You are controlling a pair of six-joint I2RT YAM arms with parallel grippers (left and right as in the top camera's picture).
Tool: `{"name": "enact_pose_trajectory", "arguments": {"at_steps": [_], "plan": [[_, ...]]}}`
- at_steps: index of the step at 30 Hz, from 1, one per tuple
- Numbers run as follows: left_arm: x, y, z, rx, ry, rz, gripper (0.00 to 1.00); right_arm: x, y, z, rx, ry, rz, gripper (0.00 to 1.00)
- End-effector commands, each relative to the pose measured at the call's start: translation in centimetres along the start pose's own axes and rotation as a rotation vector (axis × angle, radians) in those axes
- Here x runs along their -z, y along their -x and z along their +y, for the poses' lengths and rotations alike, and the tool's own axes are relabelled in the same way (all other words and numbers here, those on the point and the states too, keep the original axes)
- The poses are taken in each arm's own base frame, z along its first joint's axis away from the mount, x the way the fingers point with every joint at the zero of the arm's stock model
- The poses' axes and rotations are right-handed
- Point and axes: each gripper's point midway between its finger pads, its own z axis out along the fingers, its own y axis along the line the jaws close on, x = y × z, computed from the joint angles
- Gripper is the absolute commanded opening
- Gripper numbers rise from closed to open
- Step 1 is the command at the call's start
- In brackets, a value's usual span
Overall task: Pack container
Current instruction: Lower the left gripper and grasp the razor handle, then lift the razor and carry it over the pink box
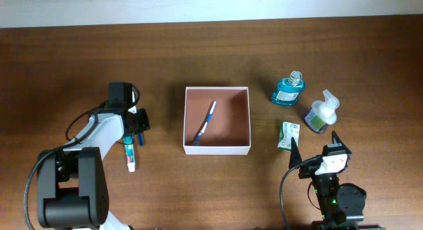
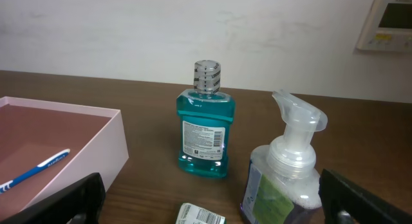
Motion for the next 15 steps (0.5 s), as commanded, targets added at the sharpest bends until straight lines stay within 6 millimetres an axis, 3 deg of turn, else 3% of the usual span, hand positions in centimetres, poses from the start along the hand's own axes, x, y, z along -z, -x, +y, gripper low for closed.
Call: {"name": "enact_pose_trajectory", "arguments": {"at_steps": [1, 4, 7, 11, 15], "plan": [[-1.2, -1.1, 0.3, 0.006, 0.004, 0.048, 0.01, 0.0, -0.2, 0.1, -0.005, 0.000, 0.002, 0.99], [-0.5, -0.3, 0.2, 0.007, 0.003, 0.034, 0.00, 0.0, -0.2, 0.1, -0.005, 0.000, 0.002, 0.99], [1.8, 1.6, -0.2, 0.009, -0.008, -0.009, 0.00, 0.0, -0.2, 0.1, -0.005, 0.000, 0.002, 0.98], [7.2, 5.2, -2.1, 0.004, -0.100, -0.132, 0.01, 0.0, -0.2, 0.1, -0.005, 0.000, 0.002, 0.99], [12.5, 7.3, -3.9, -0.007, -0.194, -0.260, 0.01, 0.0, -0.2, 0.1, -0.005, 0.000, 0.002, 0.99]]}}
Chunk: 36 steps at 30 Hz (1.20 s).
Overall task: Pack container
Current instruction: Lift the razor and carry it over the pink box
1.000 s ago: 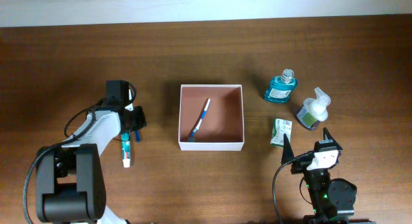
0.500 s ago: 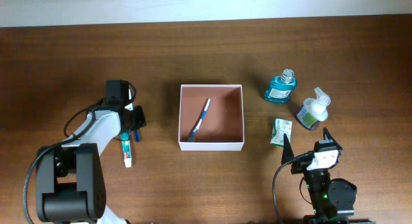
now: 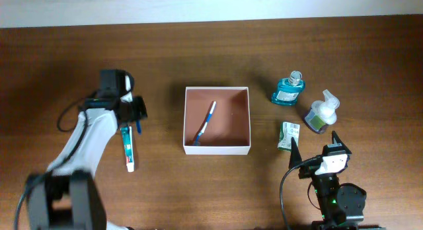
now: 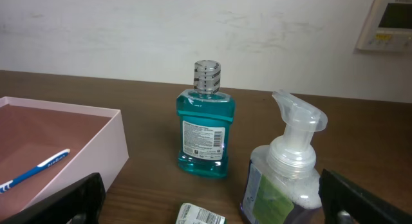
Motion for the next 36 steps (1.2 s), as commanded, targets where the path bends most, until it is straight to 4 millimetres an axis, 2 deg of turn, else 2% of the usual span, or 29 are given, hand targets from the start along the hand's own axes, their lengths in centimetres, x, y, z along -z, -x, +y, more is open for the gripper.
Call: {"name": "enact_pose_trajectory", "arguments": {"at_steps": [1, 5, 8, 14, 23, 29, 32, 33, 36], "plan": [[7.1, 4.2, -3.3, -0.009, -0.146, -0.194, 0.01, 0.0, -0.2, 0.1, -0.005, 0.000, 0.002, 0.99], [10.5, 4.4, -6.0, -0.031, -0.227, -0.260, 0.01, 0.0, -0.2, 0.1, -0.005, 0.000, 0.002, 0.99], [11.8, 3.7, -8.4, -0.072, -0.271, -0.275, 0.01, 0.0, -0.2, 0.1, -0.005, 0.000, 0.002, 0.99], [12.2, 1.3, -13.4, -0.146, -0.350, -0.237, 0.01, 0.0, -0.2, 0.1, -0.005, 0.000, 0.002, 0.98], [12.5, -1.8, -18.0, -0.218, -0.416, -0.189, 0.01, 0.0, -0.2, 0.1, -0.005, 0.000, 0.002, 0.98], [10.8, -3.3, -20.1, -0.236, -0.394, -0.161, 0.00, 0.0, -0.2, 0.1, -0.005, 0.000, 0.002, 0.99], [9.1, -4.4, -21.2, -0.256, -0.374, -0.129, 0.00, 0.0, -0.2, 0.1, -0.005, 0.000, 0.002, 0.99], [7.7, -4.8, -21.2, -0.269, -0.335, -0.118, 0.01, 0.0, -0.2, 0.1, -0.005, 0.000, 0.002, 0.99], [5.6, -5.4, -20.8, -0.280, -0.268, -0.095, 0.01, 0.0, -0.2, 0.1, -0.005, 0.000, 0.002, 0.99]]}}
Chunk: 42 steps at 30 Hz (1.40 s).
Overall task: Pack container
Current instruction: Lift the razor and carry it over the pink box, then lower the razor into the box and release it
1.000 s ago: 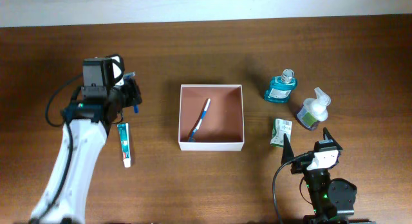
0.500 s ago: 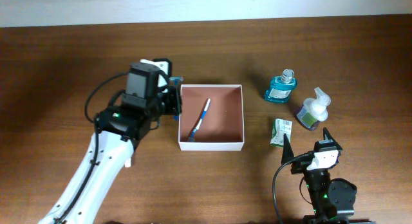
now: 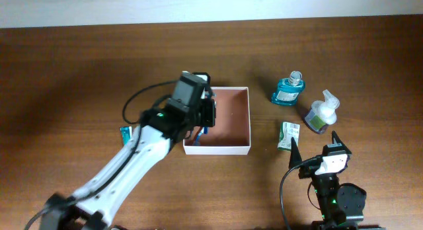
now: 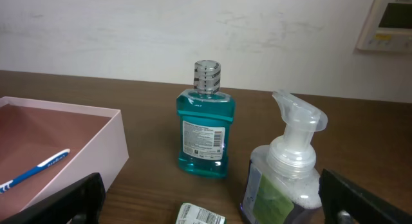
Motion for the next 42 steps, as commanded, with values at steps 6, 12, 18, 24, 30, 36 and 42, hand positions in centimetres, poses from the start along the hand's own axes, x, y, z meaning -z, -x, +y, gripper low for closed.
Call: {"name": "enact_pose_trajectory", "arguments": {"at_steps": [6, 12, 18, 24, 30, 36, 42], "plan": [[-4.2, -1.9, 3.2, 0.026, 0.187, 0.054, 0.01, 0.0, -0.2, 0.1, -0.005, 0.000, 0.002, 0.99], [-5.5, -2.2, 3.7, 0.024, 0.207, 0.062, 0.01, 0.0, -0.2, 0.1, -0.005, 0.000, 0.002, 0.99], [-6.8, -3.1, 5.1, 0.016, 0.273, 0.083, 0.01, 0.0, -0.2, 0.1, -0.005, 0.000, 0.002, 0.99], [-7.1, -3.4, 4.9, 0.010, 0.273, 0.092, 0.01, 0.0, -0.2, 0.1, -0.005, 0.000, 0.002, 0.98], [-7.0, -3.5, 4.9, 0.010, 0.272, 0.096, 0.10, 0.0, -0.2, 0.1, -0.005, 0.000, 0.002, 0.99], [-7.0, -3.5, 4.9, 0.010, 0.272, 0.096, 0.17, 0.0, -0.2, 0.1, -0.005, 0.000, 0.002, 0.99], [-7.0, -3.2, 4.6, 0.011, 0.260, 0.092, 0.38, 0.0, -0.2, 0.1, -0.005, 0.000, 0.002, 0.99]]}}
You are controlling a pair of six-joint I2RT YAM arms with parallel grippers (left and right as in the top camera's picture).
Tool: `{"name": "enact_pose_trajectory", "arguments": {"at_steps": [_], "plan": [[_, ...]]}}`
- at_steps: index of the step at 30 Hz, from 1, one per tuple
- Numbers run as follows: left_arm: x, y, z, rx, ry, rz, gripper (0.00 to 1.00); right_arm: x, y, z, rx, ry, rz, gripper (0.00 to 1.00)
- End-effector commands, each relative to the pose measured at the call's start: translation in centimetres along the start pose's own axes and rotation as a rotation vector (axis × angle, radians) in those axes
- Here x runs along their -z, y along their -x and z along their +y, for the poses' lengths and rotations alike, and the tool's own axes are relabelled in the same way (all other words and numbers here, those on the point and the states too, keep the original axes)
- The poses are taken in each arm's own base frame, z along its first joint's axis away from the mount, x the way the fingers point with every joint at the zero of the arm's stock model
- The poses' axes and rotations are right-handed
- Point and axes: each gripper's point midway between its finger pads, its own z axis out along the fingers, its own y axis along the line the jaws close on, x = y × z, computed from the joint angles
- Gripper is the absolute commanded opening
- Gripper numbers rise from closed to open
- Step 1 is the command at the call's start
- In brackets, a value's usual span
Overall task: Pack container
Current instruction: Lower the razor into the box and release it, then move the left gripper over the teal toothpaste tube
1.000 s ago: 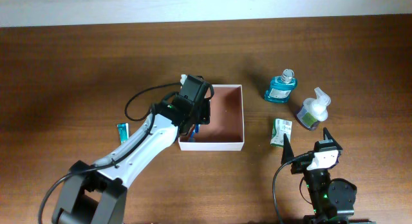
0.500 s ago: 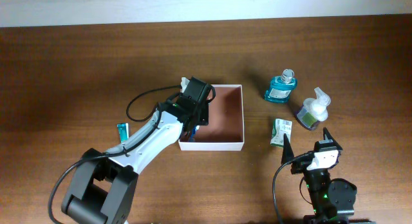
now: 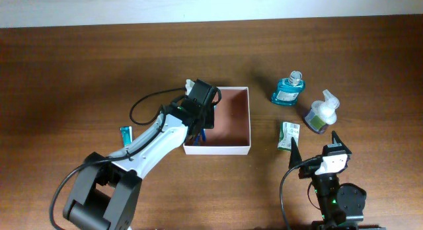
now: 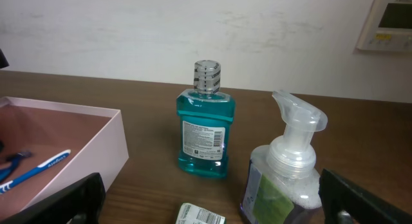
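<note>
A pink box with white walls (image 3: 250, 119) stands mid-table; the right wrist view shows its near corner (image 4: 96, 143). A blue-and-white toothbrush (image 4: 40, 167) lies inside. My left gripper (image 3: 200, 121) reaches down into the box's left part, shut on a dark blue object (image 4: 17, 158) whose end shows beside the toothbrush. My right gripper (image 3: 316, 146) rests open near the front edge, its fingers (image 4: 77, 198) wide apart and empty. In front of it stand a teal mouthwash bottle (image 4: 206, 130), a foam soap pump (image 4: 286, 179) and a small green-white packet (image 4: 199, 215).
The green end of a toothpaste tube (image 3: 124, 133) shows on the table left of the box; my left arm covers the remainder. Mouthwash (image 3: 288, 90), soap pump (image 3: 321, 113) and packet (image 3: 289, 135) cluster right of the box. A white wall with a thermostat (image 4: 393, 21) stands behind.
My left gripper has gone from over the box's left wall to down inside it, and the blue object's end now shows beside the toothbrush. The right arm is unchanged.
My left gripper was at the far left beside the toothpaste tube with a blue object in it. It then stood a little further back with it, later over the box's left wall, and now inside the box. The toothpaste stayed on the table.
</note>
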Motion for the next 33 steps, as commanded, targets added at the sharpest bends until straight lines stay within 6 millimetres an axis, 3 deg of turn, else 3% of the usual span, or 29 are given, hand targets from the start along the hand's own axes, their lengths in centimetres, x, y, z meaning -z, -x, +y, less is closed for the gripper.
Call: {"name": "enact_pose_trajectory", "arguments": {"at_steps": [1, 5, 11, 14, 17, 21, 27, 33], "plan": [[0.2, 0.4, -0.7, -0.006, -0.017, -0.003, 0.38, 0.0, -0.2, 0.1, -0.006, 0.000, 0.002, 0.99], [2.7, 2.2, -1.6, -0.004, -0.051, -0.019, 0.38, 0.0, -0.2, 0.1, -0.006, 0.000, 0.002, 0.99], [10.2, 6.7, -1.5, -0.133, -0.049, -0.135, 0.38, 0.0, -0.2, 0.1, -0.006, 0.000, 0.002, 0.99], [13.3, 7.2, -1.2, -0.295, -0.046, -0.168, 0.44, 0.0, -0.2, 0.1, -0.006, 0.000, 0.002, 0.99], [15.3, 7.1, 0.6, -0.311, -0.021, -0.173, 0.49, 0.0, -0.2, 0.1, -0.006, 0.000, 0.002, 0.99], [16.2, 6.8, 4.9, -0.232, 0.041, -0.133, 0.50, 0.0, -0.2, 0.1, -0.006, 0.000, 0.002, 0.99], [15.4, 5.2, 11.4, -0.051, 0.073, 0.001, 0.50, 0.0, -0.2, 0.1, -0.006, 0.000, 0.002, 0.99], [13.4, 2.8, 15.4, 0.070, 0.089, 0.140, 0.49, 0.0, -0.2, 0.1, -0.006, 0.000, 0.002, 0.99]]}}
